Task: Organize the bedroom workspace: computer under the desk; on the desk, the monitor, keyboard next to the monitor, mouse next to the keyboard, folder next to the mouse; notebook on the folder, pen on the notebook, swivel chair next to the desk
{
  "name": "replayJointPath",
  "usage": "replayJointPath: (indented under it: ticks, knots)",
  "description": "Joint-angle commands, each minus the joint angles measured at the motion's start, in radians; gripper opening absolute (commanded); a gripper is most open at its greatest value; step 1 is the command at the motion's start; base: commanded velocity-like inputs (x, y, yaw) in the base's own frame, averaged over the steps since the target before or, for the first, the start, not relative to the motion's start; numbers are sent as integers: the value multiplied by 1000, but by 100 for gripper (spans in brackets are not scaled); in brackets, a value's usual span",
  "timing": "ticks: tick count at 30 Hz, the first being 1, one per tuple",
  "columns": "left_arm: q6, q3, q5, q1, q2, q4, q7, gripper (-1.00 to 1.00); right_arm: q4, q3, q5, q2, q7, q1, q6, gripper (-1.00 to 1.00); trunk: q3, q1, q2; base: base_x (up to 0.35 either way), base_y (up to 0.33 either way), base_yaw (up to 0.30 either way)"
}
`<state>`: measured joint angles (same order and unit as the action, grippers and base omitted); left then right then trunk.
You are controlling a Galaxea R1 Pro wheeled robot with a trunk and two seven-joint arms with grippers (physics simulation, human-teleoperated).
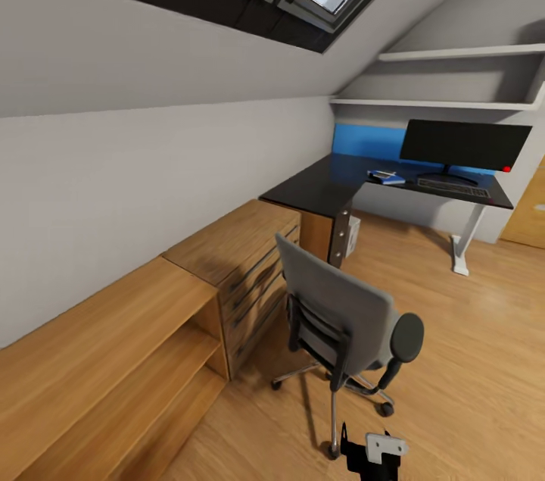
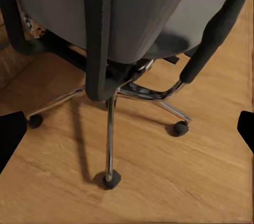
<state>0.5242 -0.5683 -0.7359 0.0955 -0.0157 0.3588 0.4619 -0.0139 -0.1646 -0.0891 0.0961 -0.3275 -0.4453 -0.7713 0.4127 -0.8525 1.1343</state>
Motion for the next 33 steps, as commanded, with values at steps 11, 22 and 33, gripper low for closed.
replayJointPath:
  ticks: [11, 22, 33]
  knots:
    - [3, -9, -5, 0, -1, 1, 8, 100, -1, -9, -8, 1, -2, -1, -3, 100, 1, 0, 1, 0, 135, -286]
    - [5, -9, -5, 0, -1, 1, 8, 100, -1, -9, -7, 1, -2, -1, -3, 100, 1, 0, 1, 0, 14, -289]
    - [4, -9, -5, 1, -1, 1, 8, 100, -1, -10, -6, 1, -2, -1, -3, 100, 1, 0, 1, 0, 192, -290]
